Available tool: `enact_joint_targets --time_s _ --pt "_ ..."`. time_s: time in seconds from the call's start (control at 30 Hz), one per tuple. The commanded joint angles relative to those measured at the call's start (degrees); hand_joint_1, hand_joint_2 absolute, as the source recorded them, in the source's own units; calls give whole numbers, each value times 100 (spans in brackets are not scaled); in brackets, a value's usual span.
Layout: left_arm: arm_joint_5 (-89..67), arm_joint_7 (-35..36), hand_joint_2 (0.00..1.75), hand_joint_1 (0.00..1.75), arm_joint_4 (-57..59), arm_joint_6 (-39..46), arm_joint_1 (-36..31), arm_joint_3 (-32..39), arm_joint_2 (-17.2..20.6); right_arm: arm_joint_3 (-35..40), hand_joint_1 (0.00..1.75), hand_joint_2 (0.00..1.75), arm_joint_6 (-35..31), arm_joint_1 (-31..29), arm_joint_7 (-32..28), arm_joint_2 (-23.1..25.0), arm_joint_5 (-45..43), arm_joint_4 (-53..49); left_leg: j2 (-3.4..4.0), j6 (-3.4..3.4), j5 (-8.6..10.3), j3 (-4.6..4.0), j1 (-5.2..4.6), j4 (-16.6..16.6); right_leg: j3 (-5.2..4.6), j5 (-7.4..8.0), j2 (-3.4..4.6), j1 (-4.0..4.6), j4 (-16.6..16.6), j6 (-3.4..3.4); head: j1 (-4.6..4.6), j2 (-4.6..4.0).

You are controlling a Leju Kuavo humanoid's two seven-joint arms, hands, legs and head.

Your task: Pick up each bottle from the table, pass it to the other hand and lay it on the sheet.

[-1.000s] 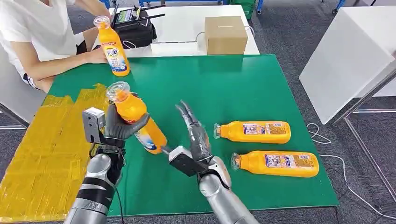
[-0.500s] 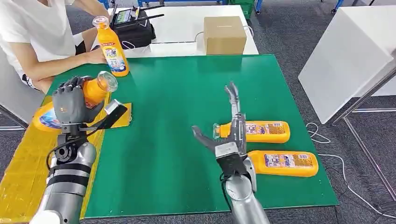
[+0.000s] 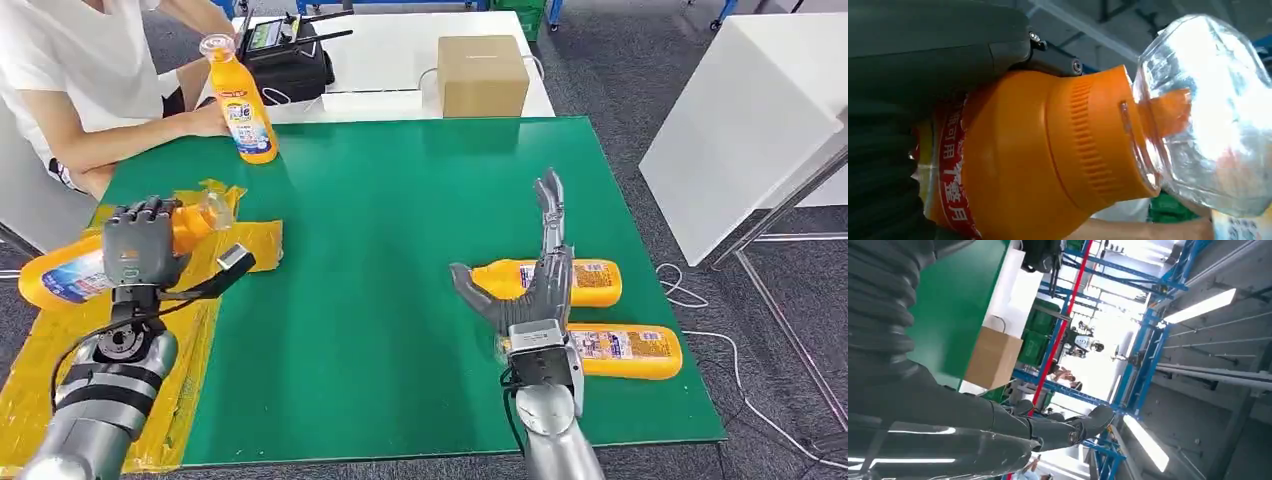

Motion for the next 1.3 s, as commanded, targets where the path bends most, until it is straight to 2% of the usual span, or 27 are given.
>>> enact_joint_targets --time_s 0.03,0.07,0.13,0.17,0.23,0.3,0.5,0.7,0.73,0.77,0.83,0.9,1.1,1.23,1.3 --pt "-8 -215 175 175 957 24 -202 -399 205 101 0 175 -26 -251 -10 -263 -36 331 11 1 -9 30 2 -7 28 -5 6 3 -10 -1 0 0" --pt "-8 -502 175 175 1104 24 -169 -118 94 135 0 175 -11 -304 -38 -282 -76 423 14 1 -13 38 3 -8 36 -7 7 4 -11 -1 0 0" --pt "-8 -454 175 175 1344 24 -167 -94 118 161 0 175 14 -348 -49 -273 -148 509 11 1 -8 34 0 -10 32 -5 4 2 -11 -1 0 0" --pt "129 -690 175 175 1472 24 -98 225 -3 192 0 175 16 -418 -49 -272 -150 640 7 1 -4 21 -1 -8 20 -2 3 0 -9 0 2 0" --pt "132 -743 175 175 1486 24 -86 287 -25 200 0 175 16 -426 -49 -269 -150 662 11 1 -3 20 -4 -10 18 -1 9 -3 -8 0 0 0" --pt "38 -1031 175 175 1557 24 60 674 -210 258 0 175 12 -480 -84 -244 -169 826 20 0 -8 30 0 -11 27 -1 15 1 -11 -1 -2 0" --pt "67 -1362 175 175 1876 24 78 1047 -459 364 0 175 6 -477 -111 -212 -238 950 5 1 -7 32 -1 -12 32 -6 0 1 -13 0 2 0" --pt "139 -1496 175 171 2415 24 -63 1130 -464 418 0 175 16 -512 -124 -214 -251 1011 4 1 -6 27 0 -8 28 -5 -1 1 -9 -1 0 0" --pt "158 -1527 175 54 2441 24 -52 1166 -484 425 0 175 19 -523 -123 -208 -251 1039 2 0 -4 20 0 -7 22 -4 -2 1 -8 -1 0 0" --pt "161 -1582 175 26 2486 24 -47 1200 -508 429 0 175 20 -532 -123 -208 -252 1061 3 1 -7 28 -1 -8 29 -6 -2 1 -9 -1 0 0" --pt "196 -1775 175 5 2557 24 -46 1246 -551 428 0 175 23 -559 -123 -211 -253 1105 1 0 -3 12 1 -4 14 -3 -2 2 -6 0 2 0" --pt "136 -1753 175 0 2546 24 -29 1237 -558 426 0 175 25 -577 -123 -209 -253 1131 -1 1 -9 31 -1 -8 34 -9 -7 1 -9 -1 -2 0" --pt "105 -1736 175 0 2536 24 -21 1233 -561 427 0 175 26 -586 -123 -206 -253 1144 -1 1 -5 18 0 -5 21 -4 -3 1 -7 0 0 0" --pt "390 -2252 175 0 2433 24 4 1479 -717 424 0 175 30 -606 -123 -208 -254 1178 -1 1 -4 18 -1 -5 21 -3 -3 0 -7 0 0 0" --pt "396 -2276 175 0 2409 24 -1 1500 -750 419 0 175 30 -612 -123 -209 -254 1184 -3 2 -4 19 -1 -5 23 -3 -6 1 -8 0 0 0"
